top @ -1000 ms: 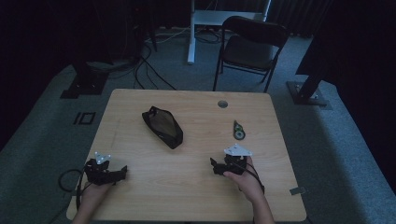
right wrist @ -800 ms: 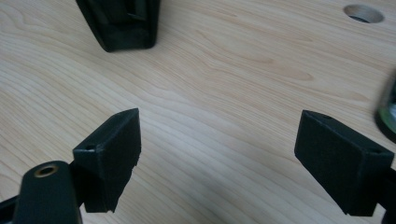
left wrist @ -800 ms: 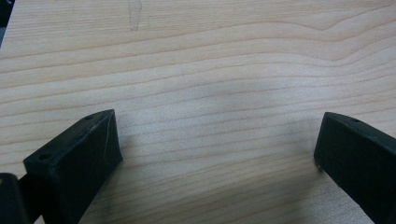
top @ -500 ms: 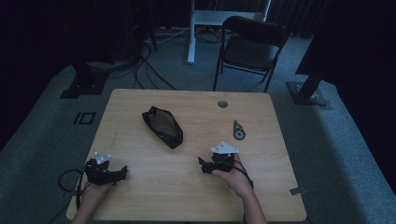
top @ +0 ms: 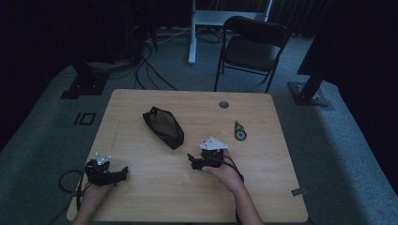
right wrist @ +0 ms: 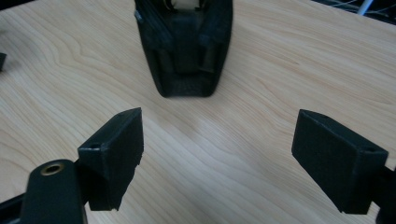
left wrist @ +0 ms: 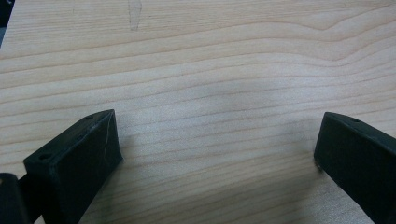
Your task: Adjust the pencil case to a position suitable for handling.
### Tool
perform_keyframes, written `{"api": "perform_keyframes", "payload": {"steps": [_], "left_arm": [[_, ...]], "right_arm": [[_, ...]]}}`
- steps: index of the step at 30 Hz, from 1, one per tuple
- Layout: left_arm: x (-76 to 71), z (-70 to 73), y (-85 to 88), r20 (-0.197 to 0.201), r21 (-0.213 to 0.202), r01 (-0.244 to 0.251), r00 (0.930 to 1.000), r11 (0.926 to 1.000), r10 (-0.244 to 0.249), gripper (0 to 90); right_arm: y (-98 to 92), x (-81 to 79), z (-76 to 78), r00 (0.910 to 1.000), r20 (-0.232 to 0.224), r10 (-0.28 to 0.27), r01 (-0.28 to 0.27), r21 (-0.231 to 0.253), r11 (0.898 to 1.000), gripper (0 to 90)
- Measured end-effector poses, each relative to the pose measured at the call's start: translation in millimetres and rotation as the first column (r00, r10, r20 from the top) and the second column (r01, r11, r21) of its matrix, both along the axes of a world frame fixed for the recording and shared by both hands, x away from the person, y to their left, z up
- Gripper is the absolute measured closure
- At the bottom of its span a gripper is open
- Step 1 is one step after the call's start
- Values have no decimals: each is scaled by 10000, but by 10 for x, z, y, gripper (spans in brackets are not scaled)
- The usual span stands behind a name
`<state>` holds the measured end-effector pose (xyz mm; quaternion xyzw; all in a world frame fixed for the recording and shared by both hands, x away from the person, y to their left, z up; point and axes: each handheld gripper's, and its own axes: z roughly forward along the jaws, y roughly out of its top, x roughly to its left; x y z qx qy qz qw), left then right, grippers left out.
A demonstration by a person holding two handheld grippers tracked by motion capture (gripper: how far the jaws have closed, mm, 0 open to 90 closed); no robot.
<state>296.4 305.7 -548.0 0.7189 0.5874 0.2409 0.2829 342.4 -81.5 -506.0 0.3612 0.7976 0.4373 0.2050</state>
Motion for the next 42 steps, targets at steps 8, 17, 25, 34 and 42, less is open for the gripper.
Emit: {"api": "perform_keyframes", "payload": {"steps": [8, 17, 25, 34, 42], "left_arm": [[0, 0, 0, 2, 1, -3, 10000, 10000, 3, 6], [0, 0, 0, 3, 1, -2, 10000, 10000, 2, 6], [0, 0, 0, 3, 0, -3, 10000, 10000, 3, 6], [0, 0, -1, -6, 5, -5, 10000, 10000, 5, 6], [0, 0, -1, 3, 2, -11, 10000, 10000, 11, 6]], "right_arm": [[143, 82, -54, 9998, -114, 192, -191, 94, 9998, 166], [297, 201, -96, 9998, -50, 180, -179, 165, 9997, 211], [415, 282, -122, 9999, 134, -71, 66, 387, 9992, 293], [507, 368, -111, 9992, 20, -410, 408, 637, 9971, 516], [584, 451, -138, 9995, -184, -248, 259, 605, 9978, 593]]}}
